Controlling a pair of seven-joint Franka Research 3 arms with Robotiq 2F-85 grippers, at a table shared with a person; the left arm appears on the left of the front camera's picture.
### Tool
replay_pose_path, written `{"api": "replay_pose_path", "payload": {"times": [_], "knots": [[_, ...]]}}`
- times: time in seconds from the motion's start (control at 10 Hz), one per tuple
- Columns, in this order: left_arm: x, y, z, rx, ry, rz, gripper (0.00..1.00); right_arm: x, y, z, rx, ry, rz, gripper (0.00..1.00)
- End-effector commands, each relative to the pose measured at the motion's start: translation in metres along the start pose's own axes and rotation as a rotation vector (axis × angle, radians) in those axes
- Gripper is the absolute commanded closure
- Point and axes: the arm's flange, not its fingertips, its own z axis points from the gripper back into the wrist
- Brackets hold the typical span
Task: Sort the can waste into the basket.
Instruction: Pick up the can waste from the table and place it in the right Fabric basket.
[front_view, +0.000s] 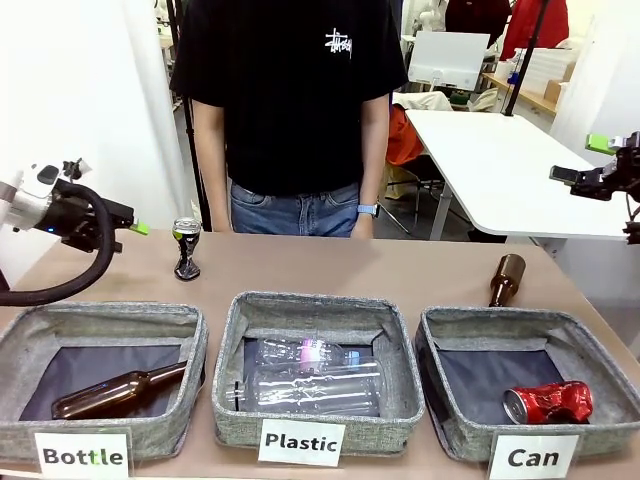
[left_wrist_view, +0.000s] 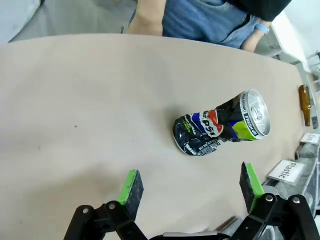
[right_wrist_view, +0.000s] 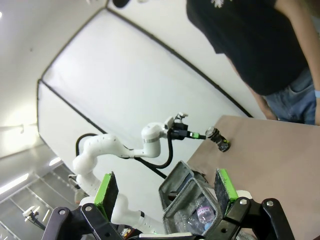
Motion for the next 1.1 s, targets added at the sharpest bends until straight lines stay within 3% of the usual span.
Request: {"api": "replay_pose_path", "payload": {"times": [0.0,0.3,0.6,0.8,1.0], "knots": [[-0.009,-0.009,0.01,-0.008,0.027,-0.025,0.0,0.0,0.003,0.001,0.009,0.008,0.01,0.0],[-0.003,-0.004,0.003,-0.001,0.014,-0.015,0.0,0.0,0.003,0.001,0.009,0.008,0.01,0.0],[0.006,0.0,-0.009,-0.362,0.071,-0.455,0.0,0.0,0.003,0.001,0.009,0.008,0.01,0.0],[0.016,0.019,-0.021,-0.458,0.027,-0.675,0.0,0.0,0.003,0.001,0.009,0.008,0.01,0.0],[0.015,0.03,-0.03,-0.42,-0.098,-0.803,0.0,0.0,0.003,0.001,0.009,0.008,0.01,0.0]]}}
